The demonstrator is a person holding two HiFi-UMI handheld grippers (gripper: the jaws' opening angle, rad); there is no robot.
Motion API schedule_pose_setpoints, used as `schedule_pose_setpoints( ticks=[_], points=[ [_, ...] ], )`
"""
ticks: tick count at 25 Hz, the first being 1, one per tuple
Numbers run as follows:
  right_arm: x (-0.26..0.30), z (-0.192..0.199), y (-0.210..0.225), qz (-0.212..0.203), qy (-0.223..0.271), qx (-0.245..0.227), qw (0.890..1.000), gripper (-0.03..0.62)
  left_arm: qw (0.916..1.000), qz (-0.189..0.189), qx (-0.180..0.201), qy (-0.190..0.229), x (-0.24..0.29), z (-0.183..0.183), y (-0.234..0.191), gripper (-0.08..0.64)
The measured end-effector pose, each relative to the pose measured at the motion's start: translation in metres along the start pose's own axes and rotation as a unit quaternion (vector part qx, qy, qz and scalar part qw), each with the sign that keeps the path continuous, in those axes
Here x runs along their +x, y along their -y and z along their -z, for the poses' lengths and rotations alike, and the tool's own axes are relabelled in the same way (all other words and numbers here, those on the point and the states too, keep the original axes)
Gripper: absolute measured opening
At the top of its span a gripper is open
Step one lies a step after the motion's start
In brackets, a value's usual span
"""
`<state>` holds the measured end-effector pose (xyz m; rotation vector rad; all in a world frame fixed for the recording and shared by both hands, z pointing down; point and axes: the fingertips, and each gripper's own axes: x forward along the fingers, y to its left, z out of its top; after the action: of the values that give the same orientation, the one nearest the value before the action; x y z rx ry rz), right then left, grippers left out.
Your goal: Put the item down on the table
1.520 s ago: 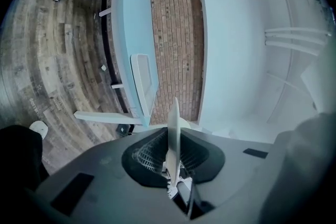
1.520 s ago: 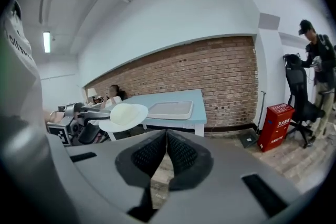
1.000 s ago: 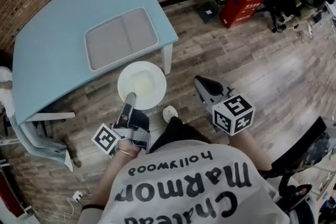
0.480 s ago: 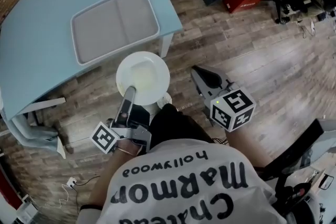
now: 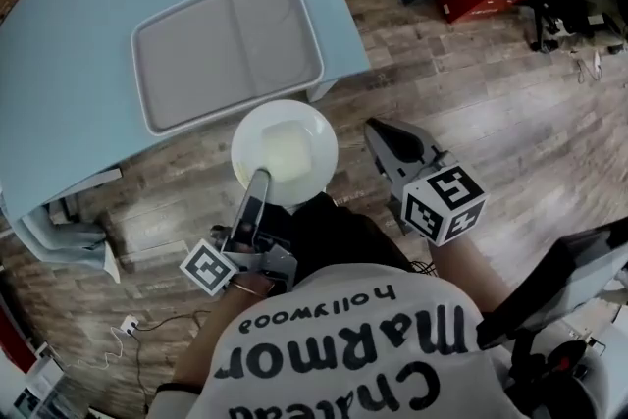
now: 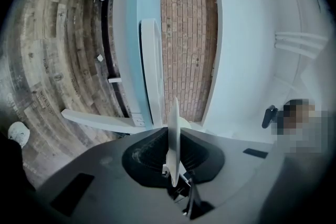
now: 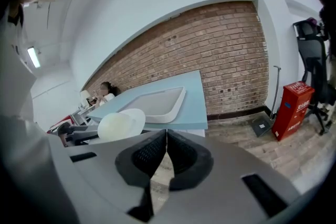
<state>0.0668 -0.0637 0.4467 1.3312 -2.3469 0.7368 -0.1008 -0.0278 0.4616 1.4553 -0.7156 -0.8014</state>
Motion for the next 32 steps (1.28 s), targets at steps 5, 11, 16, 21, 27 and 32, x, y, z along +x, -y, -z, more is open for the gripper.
schedule_pose_setpoints(
  ticks=[5,11,16,21,27,32],
  points=[
    [0.014,-0.026,0.009,-0.003,0.009,-0.003,1.000,0.011,0.9993,-0.013,-0.002,-0.034,0.014,-0.002,-0.003,0.032],
    [0.013,-0.041,0.016,-0.003,0.021,0.005,1.000,0.011,0.9995,0.002,-0.007,-0.032,0.022,-0.001,0.009,0.032],
    [0.013,-0.051,0.007,-0.021,0.015,-0.019,1.000,0.011,0.9998,0.013,-0.005,-0.015,0.021,-0.006,0.021,0.032],
    [0.024,-0.067,0.001,-0.044,0.016,-0.042,0.998,0.011,0.9999,0.001,0.005,0.011,0.021,-0.013,0.025,0.032],
    [0.047,-0.086,0.000,-0.078,0.016,-0.048,0.996,0.011,0.9993,-0.013,0.000,0.035,0.027,-0.023,0.026,0.032],
    [0.051,-0.099,0.004,-0.098,0.013,-0.064,0.993,0.011,0.9988,-0.023,-0.006,0.043,0.034,-0.018,0.021,0.032]
  ],
)
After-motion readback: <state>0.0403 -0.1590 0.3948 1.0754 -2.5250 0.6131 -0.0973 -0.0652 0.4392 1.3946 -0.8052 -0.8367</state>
